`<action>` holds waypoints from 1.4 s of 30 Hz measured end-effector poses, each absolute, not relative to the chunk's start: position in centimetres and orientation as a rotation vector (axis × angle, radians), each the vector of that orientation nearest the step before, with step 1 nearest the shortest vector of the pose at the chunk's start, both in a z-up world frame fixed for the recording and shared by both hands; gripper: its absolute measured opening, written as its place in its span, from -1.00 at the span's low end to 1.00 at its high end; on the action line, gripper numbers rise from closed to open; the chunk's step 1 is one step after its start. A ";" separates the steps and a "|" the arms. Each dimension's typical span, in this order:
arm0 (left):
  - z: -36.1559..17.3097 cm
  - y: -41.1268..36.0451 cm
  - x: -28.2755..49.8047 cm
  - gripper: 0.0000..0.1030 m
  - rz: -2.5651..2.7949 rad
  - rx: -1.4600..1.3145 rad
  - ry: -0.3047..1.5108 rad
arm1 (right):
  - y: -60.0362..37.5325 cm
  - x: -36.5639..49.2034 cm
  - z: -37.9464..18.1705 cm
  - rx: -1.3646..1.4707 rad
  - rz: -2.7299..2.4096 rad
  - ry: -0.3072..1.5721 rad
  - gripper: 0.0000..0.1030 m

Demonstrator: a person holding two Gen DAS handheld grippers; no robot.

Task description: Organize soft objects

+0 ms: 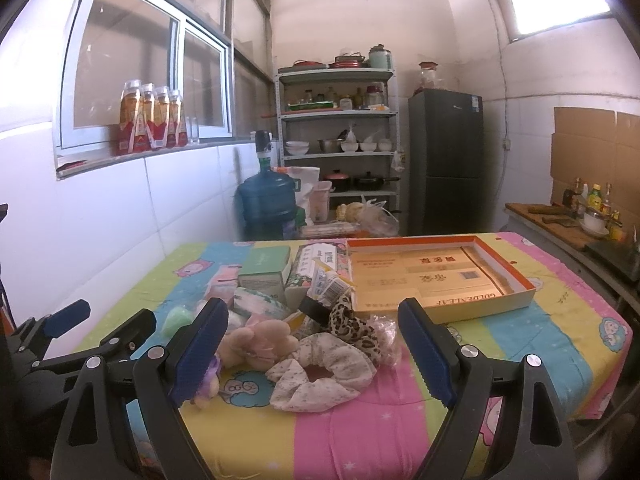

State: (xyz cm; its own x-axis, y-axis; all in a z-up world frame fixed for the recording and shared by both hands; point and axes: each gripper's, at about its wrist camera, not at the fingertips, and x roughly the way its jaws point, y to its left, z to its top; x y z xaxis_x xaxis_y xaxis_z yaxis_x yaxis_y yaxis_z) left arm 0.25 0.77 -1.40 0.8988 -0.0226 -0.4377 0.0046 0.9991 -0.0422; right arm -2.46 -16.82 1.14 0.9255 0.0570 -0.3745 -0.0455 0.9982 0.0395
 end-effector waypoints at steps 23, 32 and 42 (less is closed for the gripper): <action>-5.7 3.2 2.1 0.81 -0.077 -0.070 0.518 | -17.7 -1.4 -2.9 0.061 0.112 0.444 0.70; -8.0 2.9 3.2 0.81 -0.161 -0.121 0.562 | -16.9 -0.2 -4.7 0.044 0.170 0.468 0.70; -8.3 -0.1 5.4 0.74 -0.174 -0.127 0.610 | -18.3 0.5 -5.5 0.073 0.151 0.480 0.70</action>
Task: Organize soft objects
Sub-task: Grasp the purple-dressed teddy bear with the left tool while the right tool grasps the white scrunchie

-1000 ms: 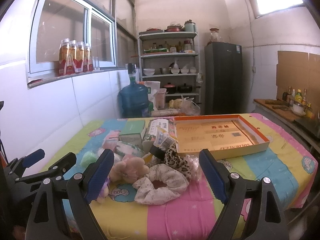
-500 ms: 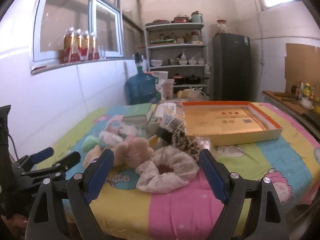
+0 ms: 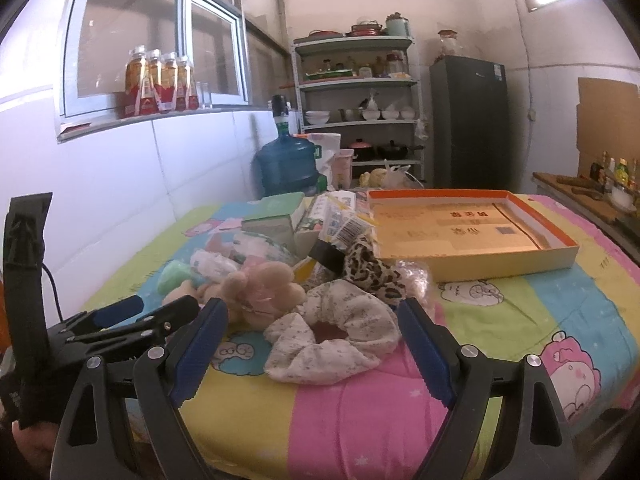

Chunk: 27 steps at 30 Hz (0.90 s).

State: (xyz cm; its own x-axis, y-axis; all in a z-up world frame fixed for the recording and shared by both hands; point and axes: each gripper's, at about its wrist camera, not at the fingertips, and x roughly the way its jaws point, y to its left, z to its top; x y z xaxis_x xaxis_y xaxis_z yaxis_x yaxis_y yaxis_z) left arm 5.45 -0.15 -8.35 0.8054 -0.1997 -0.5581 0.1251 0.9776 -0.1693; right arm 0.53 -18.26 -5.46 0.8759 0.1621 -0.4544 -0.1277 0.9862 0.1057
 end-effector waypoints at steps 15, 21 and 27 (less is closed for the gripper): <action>-10.1 0.6 5.3 -0.24 -0.082 -0.086 0.605 | -18.7 1.9 -8.1 0.117 0.240 0.582 0.58; -9.8 1.5 4.9 -0.42 -0.089 -0.102 0.600 | -17.3 3.3 -9.8 0.101 0.262 0.657 -0.13; -9.6 1.7 4.9 -0.42 -0.101 -0.108 0.597 | -16.5 4.7 -11.2 0.035 0.220 0.708 -0.65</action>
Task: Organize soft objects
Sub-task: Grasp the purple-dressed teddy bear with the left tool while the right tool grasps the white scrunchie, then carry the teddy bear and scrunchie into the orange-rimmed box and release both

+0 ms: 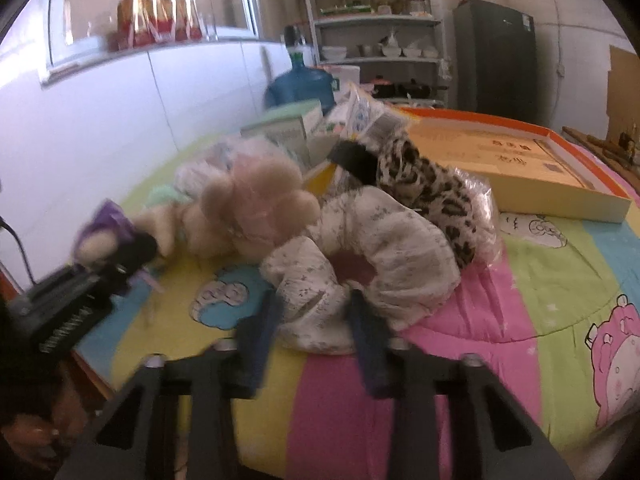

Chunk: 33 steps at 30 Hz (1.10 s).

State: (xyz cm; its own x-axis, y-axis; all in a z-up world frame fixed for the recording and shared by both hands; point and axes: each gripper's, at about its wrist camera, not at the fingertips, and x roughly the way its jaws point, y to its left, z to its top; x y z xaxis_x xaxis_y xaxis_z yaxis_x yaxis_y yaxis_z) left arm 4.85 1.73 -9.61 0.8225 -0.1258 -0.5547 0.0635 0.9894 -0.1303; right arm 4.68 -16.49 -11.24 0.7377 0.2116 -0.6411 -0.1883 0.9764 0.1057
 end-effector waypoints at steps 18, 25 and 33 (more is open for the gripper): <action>-4.7 1.0 3.9 -0.42 -0.143 -0.104 0.496 | -17.8 2.5 -3.4 0.056 0.292 0.508 -0.82; -1.5 -2.3 5.5 -0.42 -0.193 -0.077 0.454 | -20.2 2.9 0.1 0.069 0.281 0.416 -0.82; 1.0 -8.5 7.7 -0.42 -0.286 -0.046 0.428 | -26.1 4.0 1.9 0.119 0.193 0.361 -0.82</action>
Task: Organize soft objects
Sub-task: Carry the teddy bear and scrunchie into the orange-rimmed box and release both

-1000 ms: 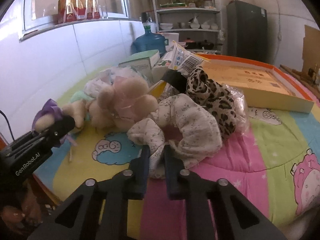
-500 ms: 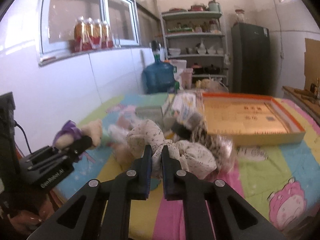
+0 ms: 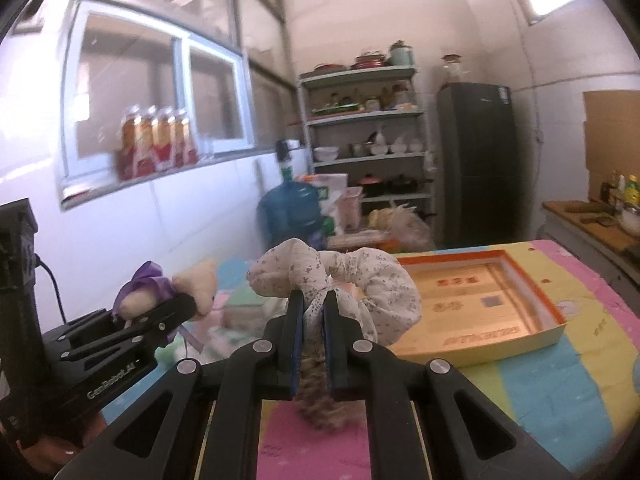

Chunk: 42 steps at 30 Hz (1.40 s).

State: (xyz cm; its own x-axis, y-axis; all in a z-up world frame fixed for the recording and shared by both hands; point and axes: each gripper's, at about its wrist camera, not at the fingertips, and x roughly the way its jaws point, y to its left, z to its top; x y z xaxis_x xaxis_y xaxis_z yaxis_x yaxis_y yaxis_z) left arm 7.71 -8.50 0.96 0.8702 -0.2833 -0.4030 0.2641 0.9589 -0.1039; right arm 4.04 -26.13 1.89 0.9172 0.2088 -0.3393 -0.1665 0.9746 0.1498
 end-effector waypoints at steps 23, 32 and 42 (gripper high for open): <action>-1.6 -24.8 16.5 -0.42 -0.347 -0.027 0.523 | -42.3 11.9 -1.1 0.168 0.072 0.460 -0.82; -4.7 -27.6 20.2 -0.42 -0.302 -0.018 0.600 | -44.5 16.2 -3.9 0.185 0.112 0.551 -0.82; -7.3 -29.1 22.4 -0.36 -0.282 -0.003 0.680 | -45.0 18.6 -5.9 0.207 0.134 0.617 -0.77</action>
State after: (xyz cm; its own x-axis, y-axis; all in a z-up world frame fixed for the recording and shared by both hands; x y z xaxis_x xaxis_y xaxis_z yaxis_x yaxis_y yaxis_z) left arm 22.39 -29.09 -7.33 0.7409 -0.2578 -0.6202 0.2557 0.9621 -0.0944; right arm 18.56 -45.01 -5.92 0.8076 0.1859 -0.5596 -0.0629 0.9707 0.2318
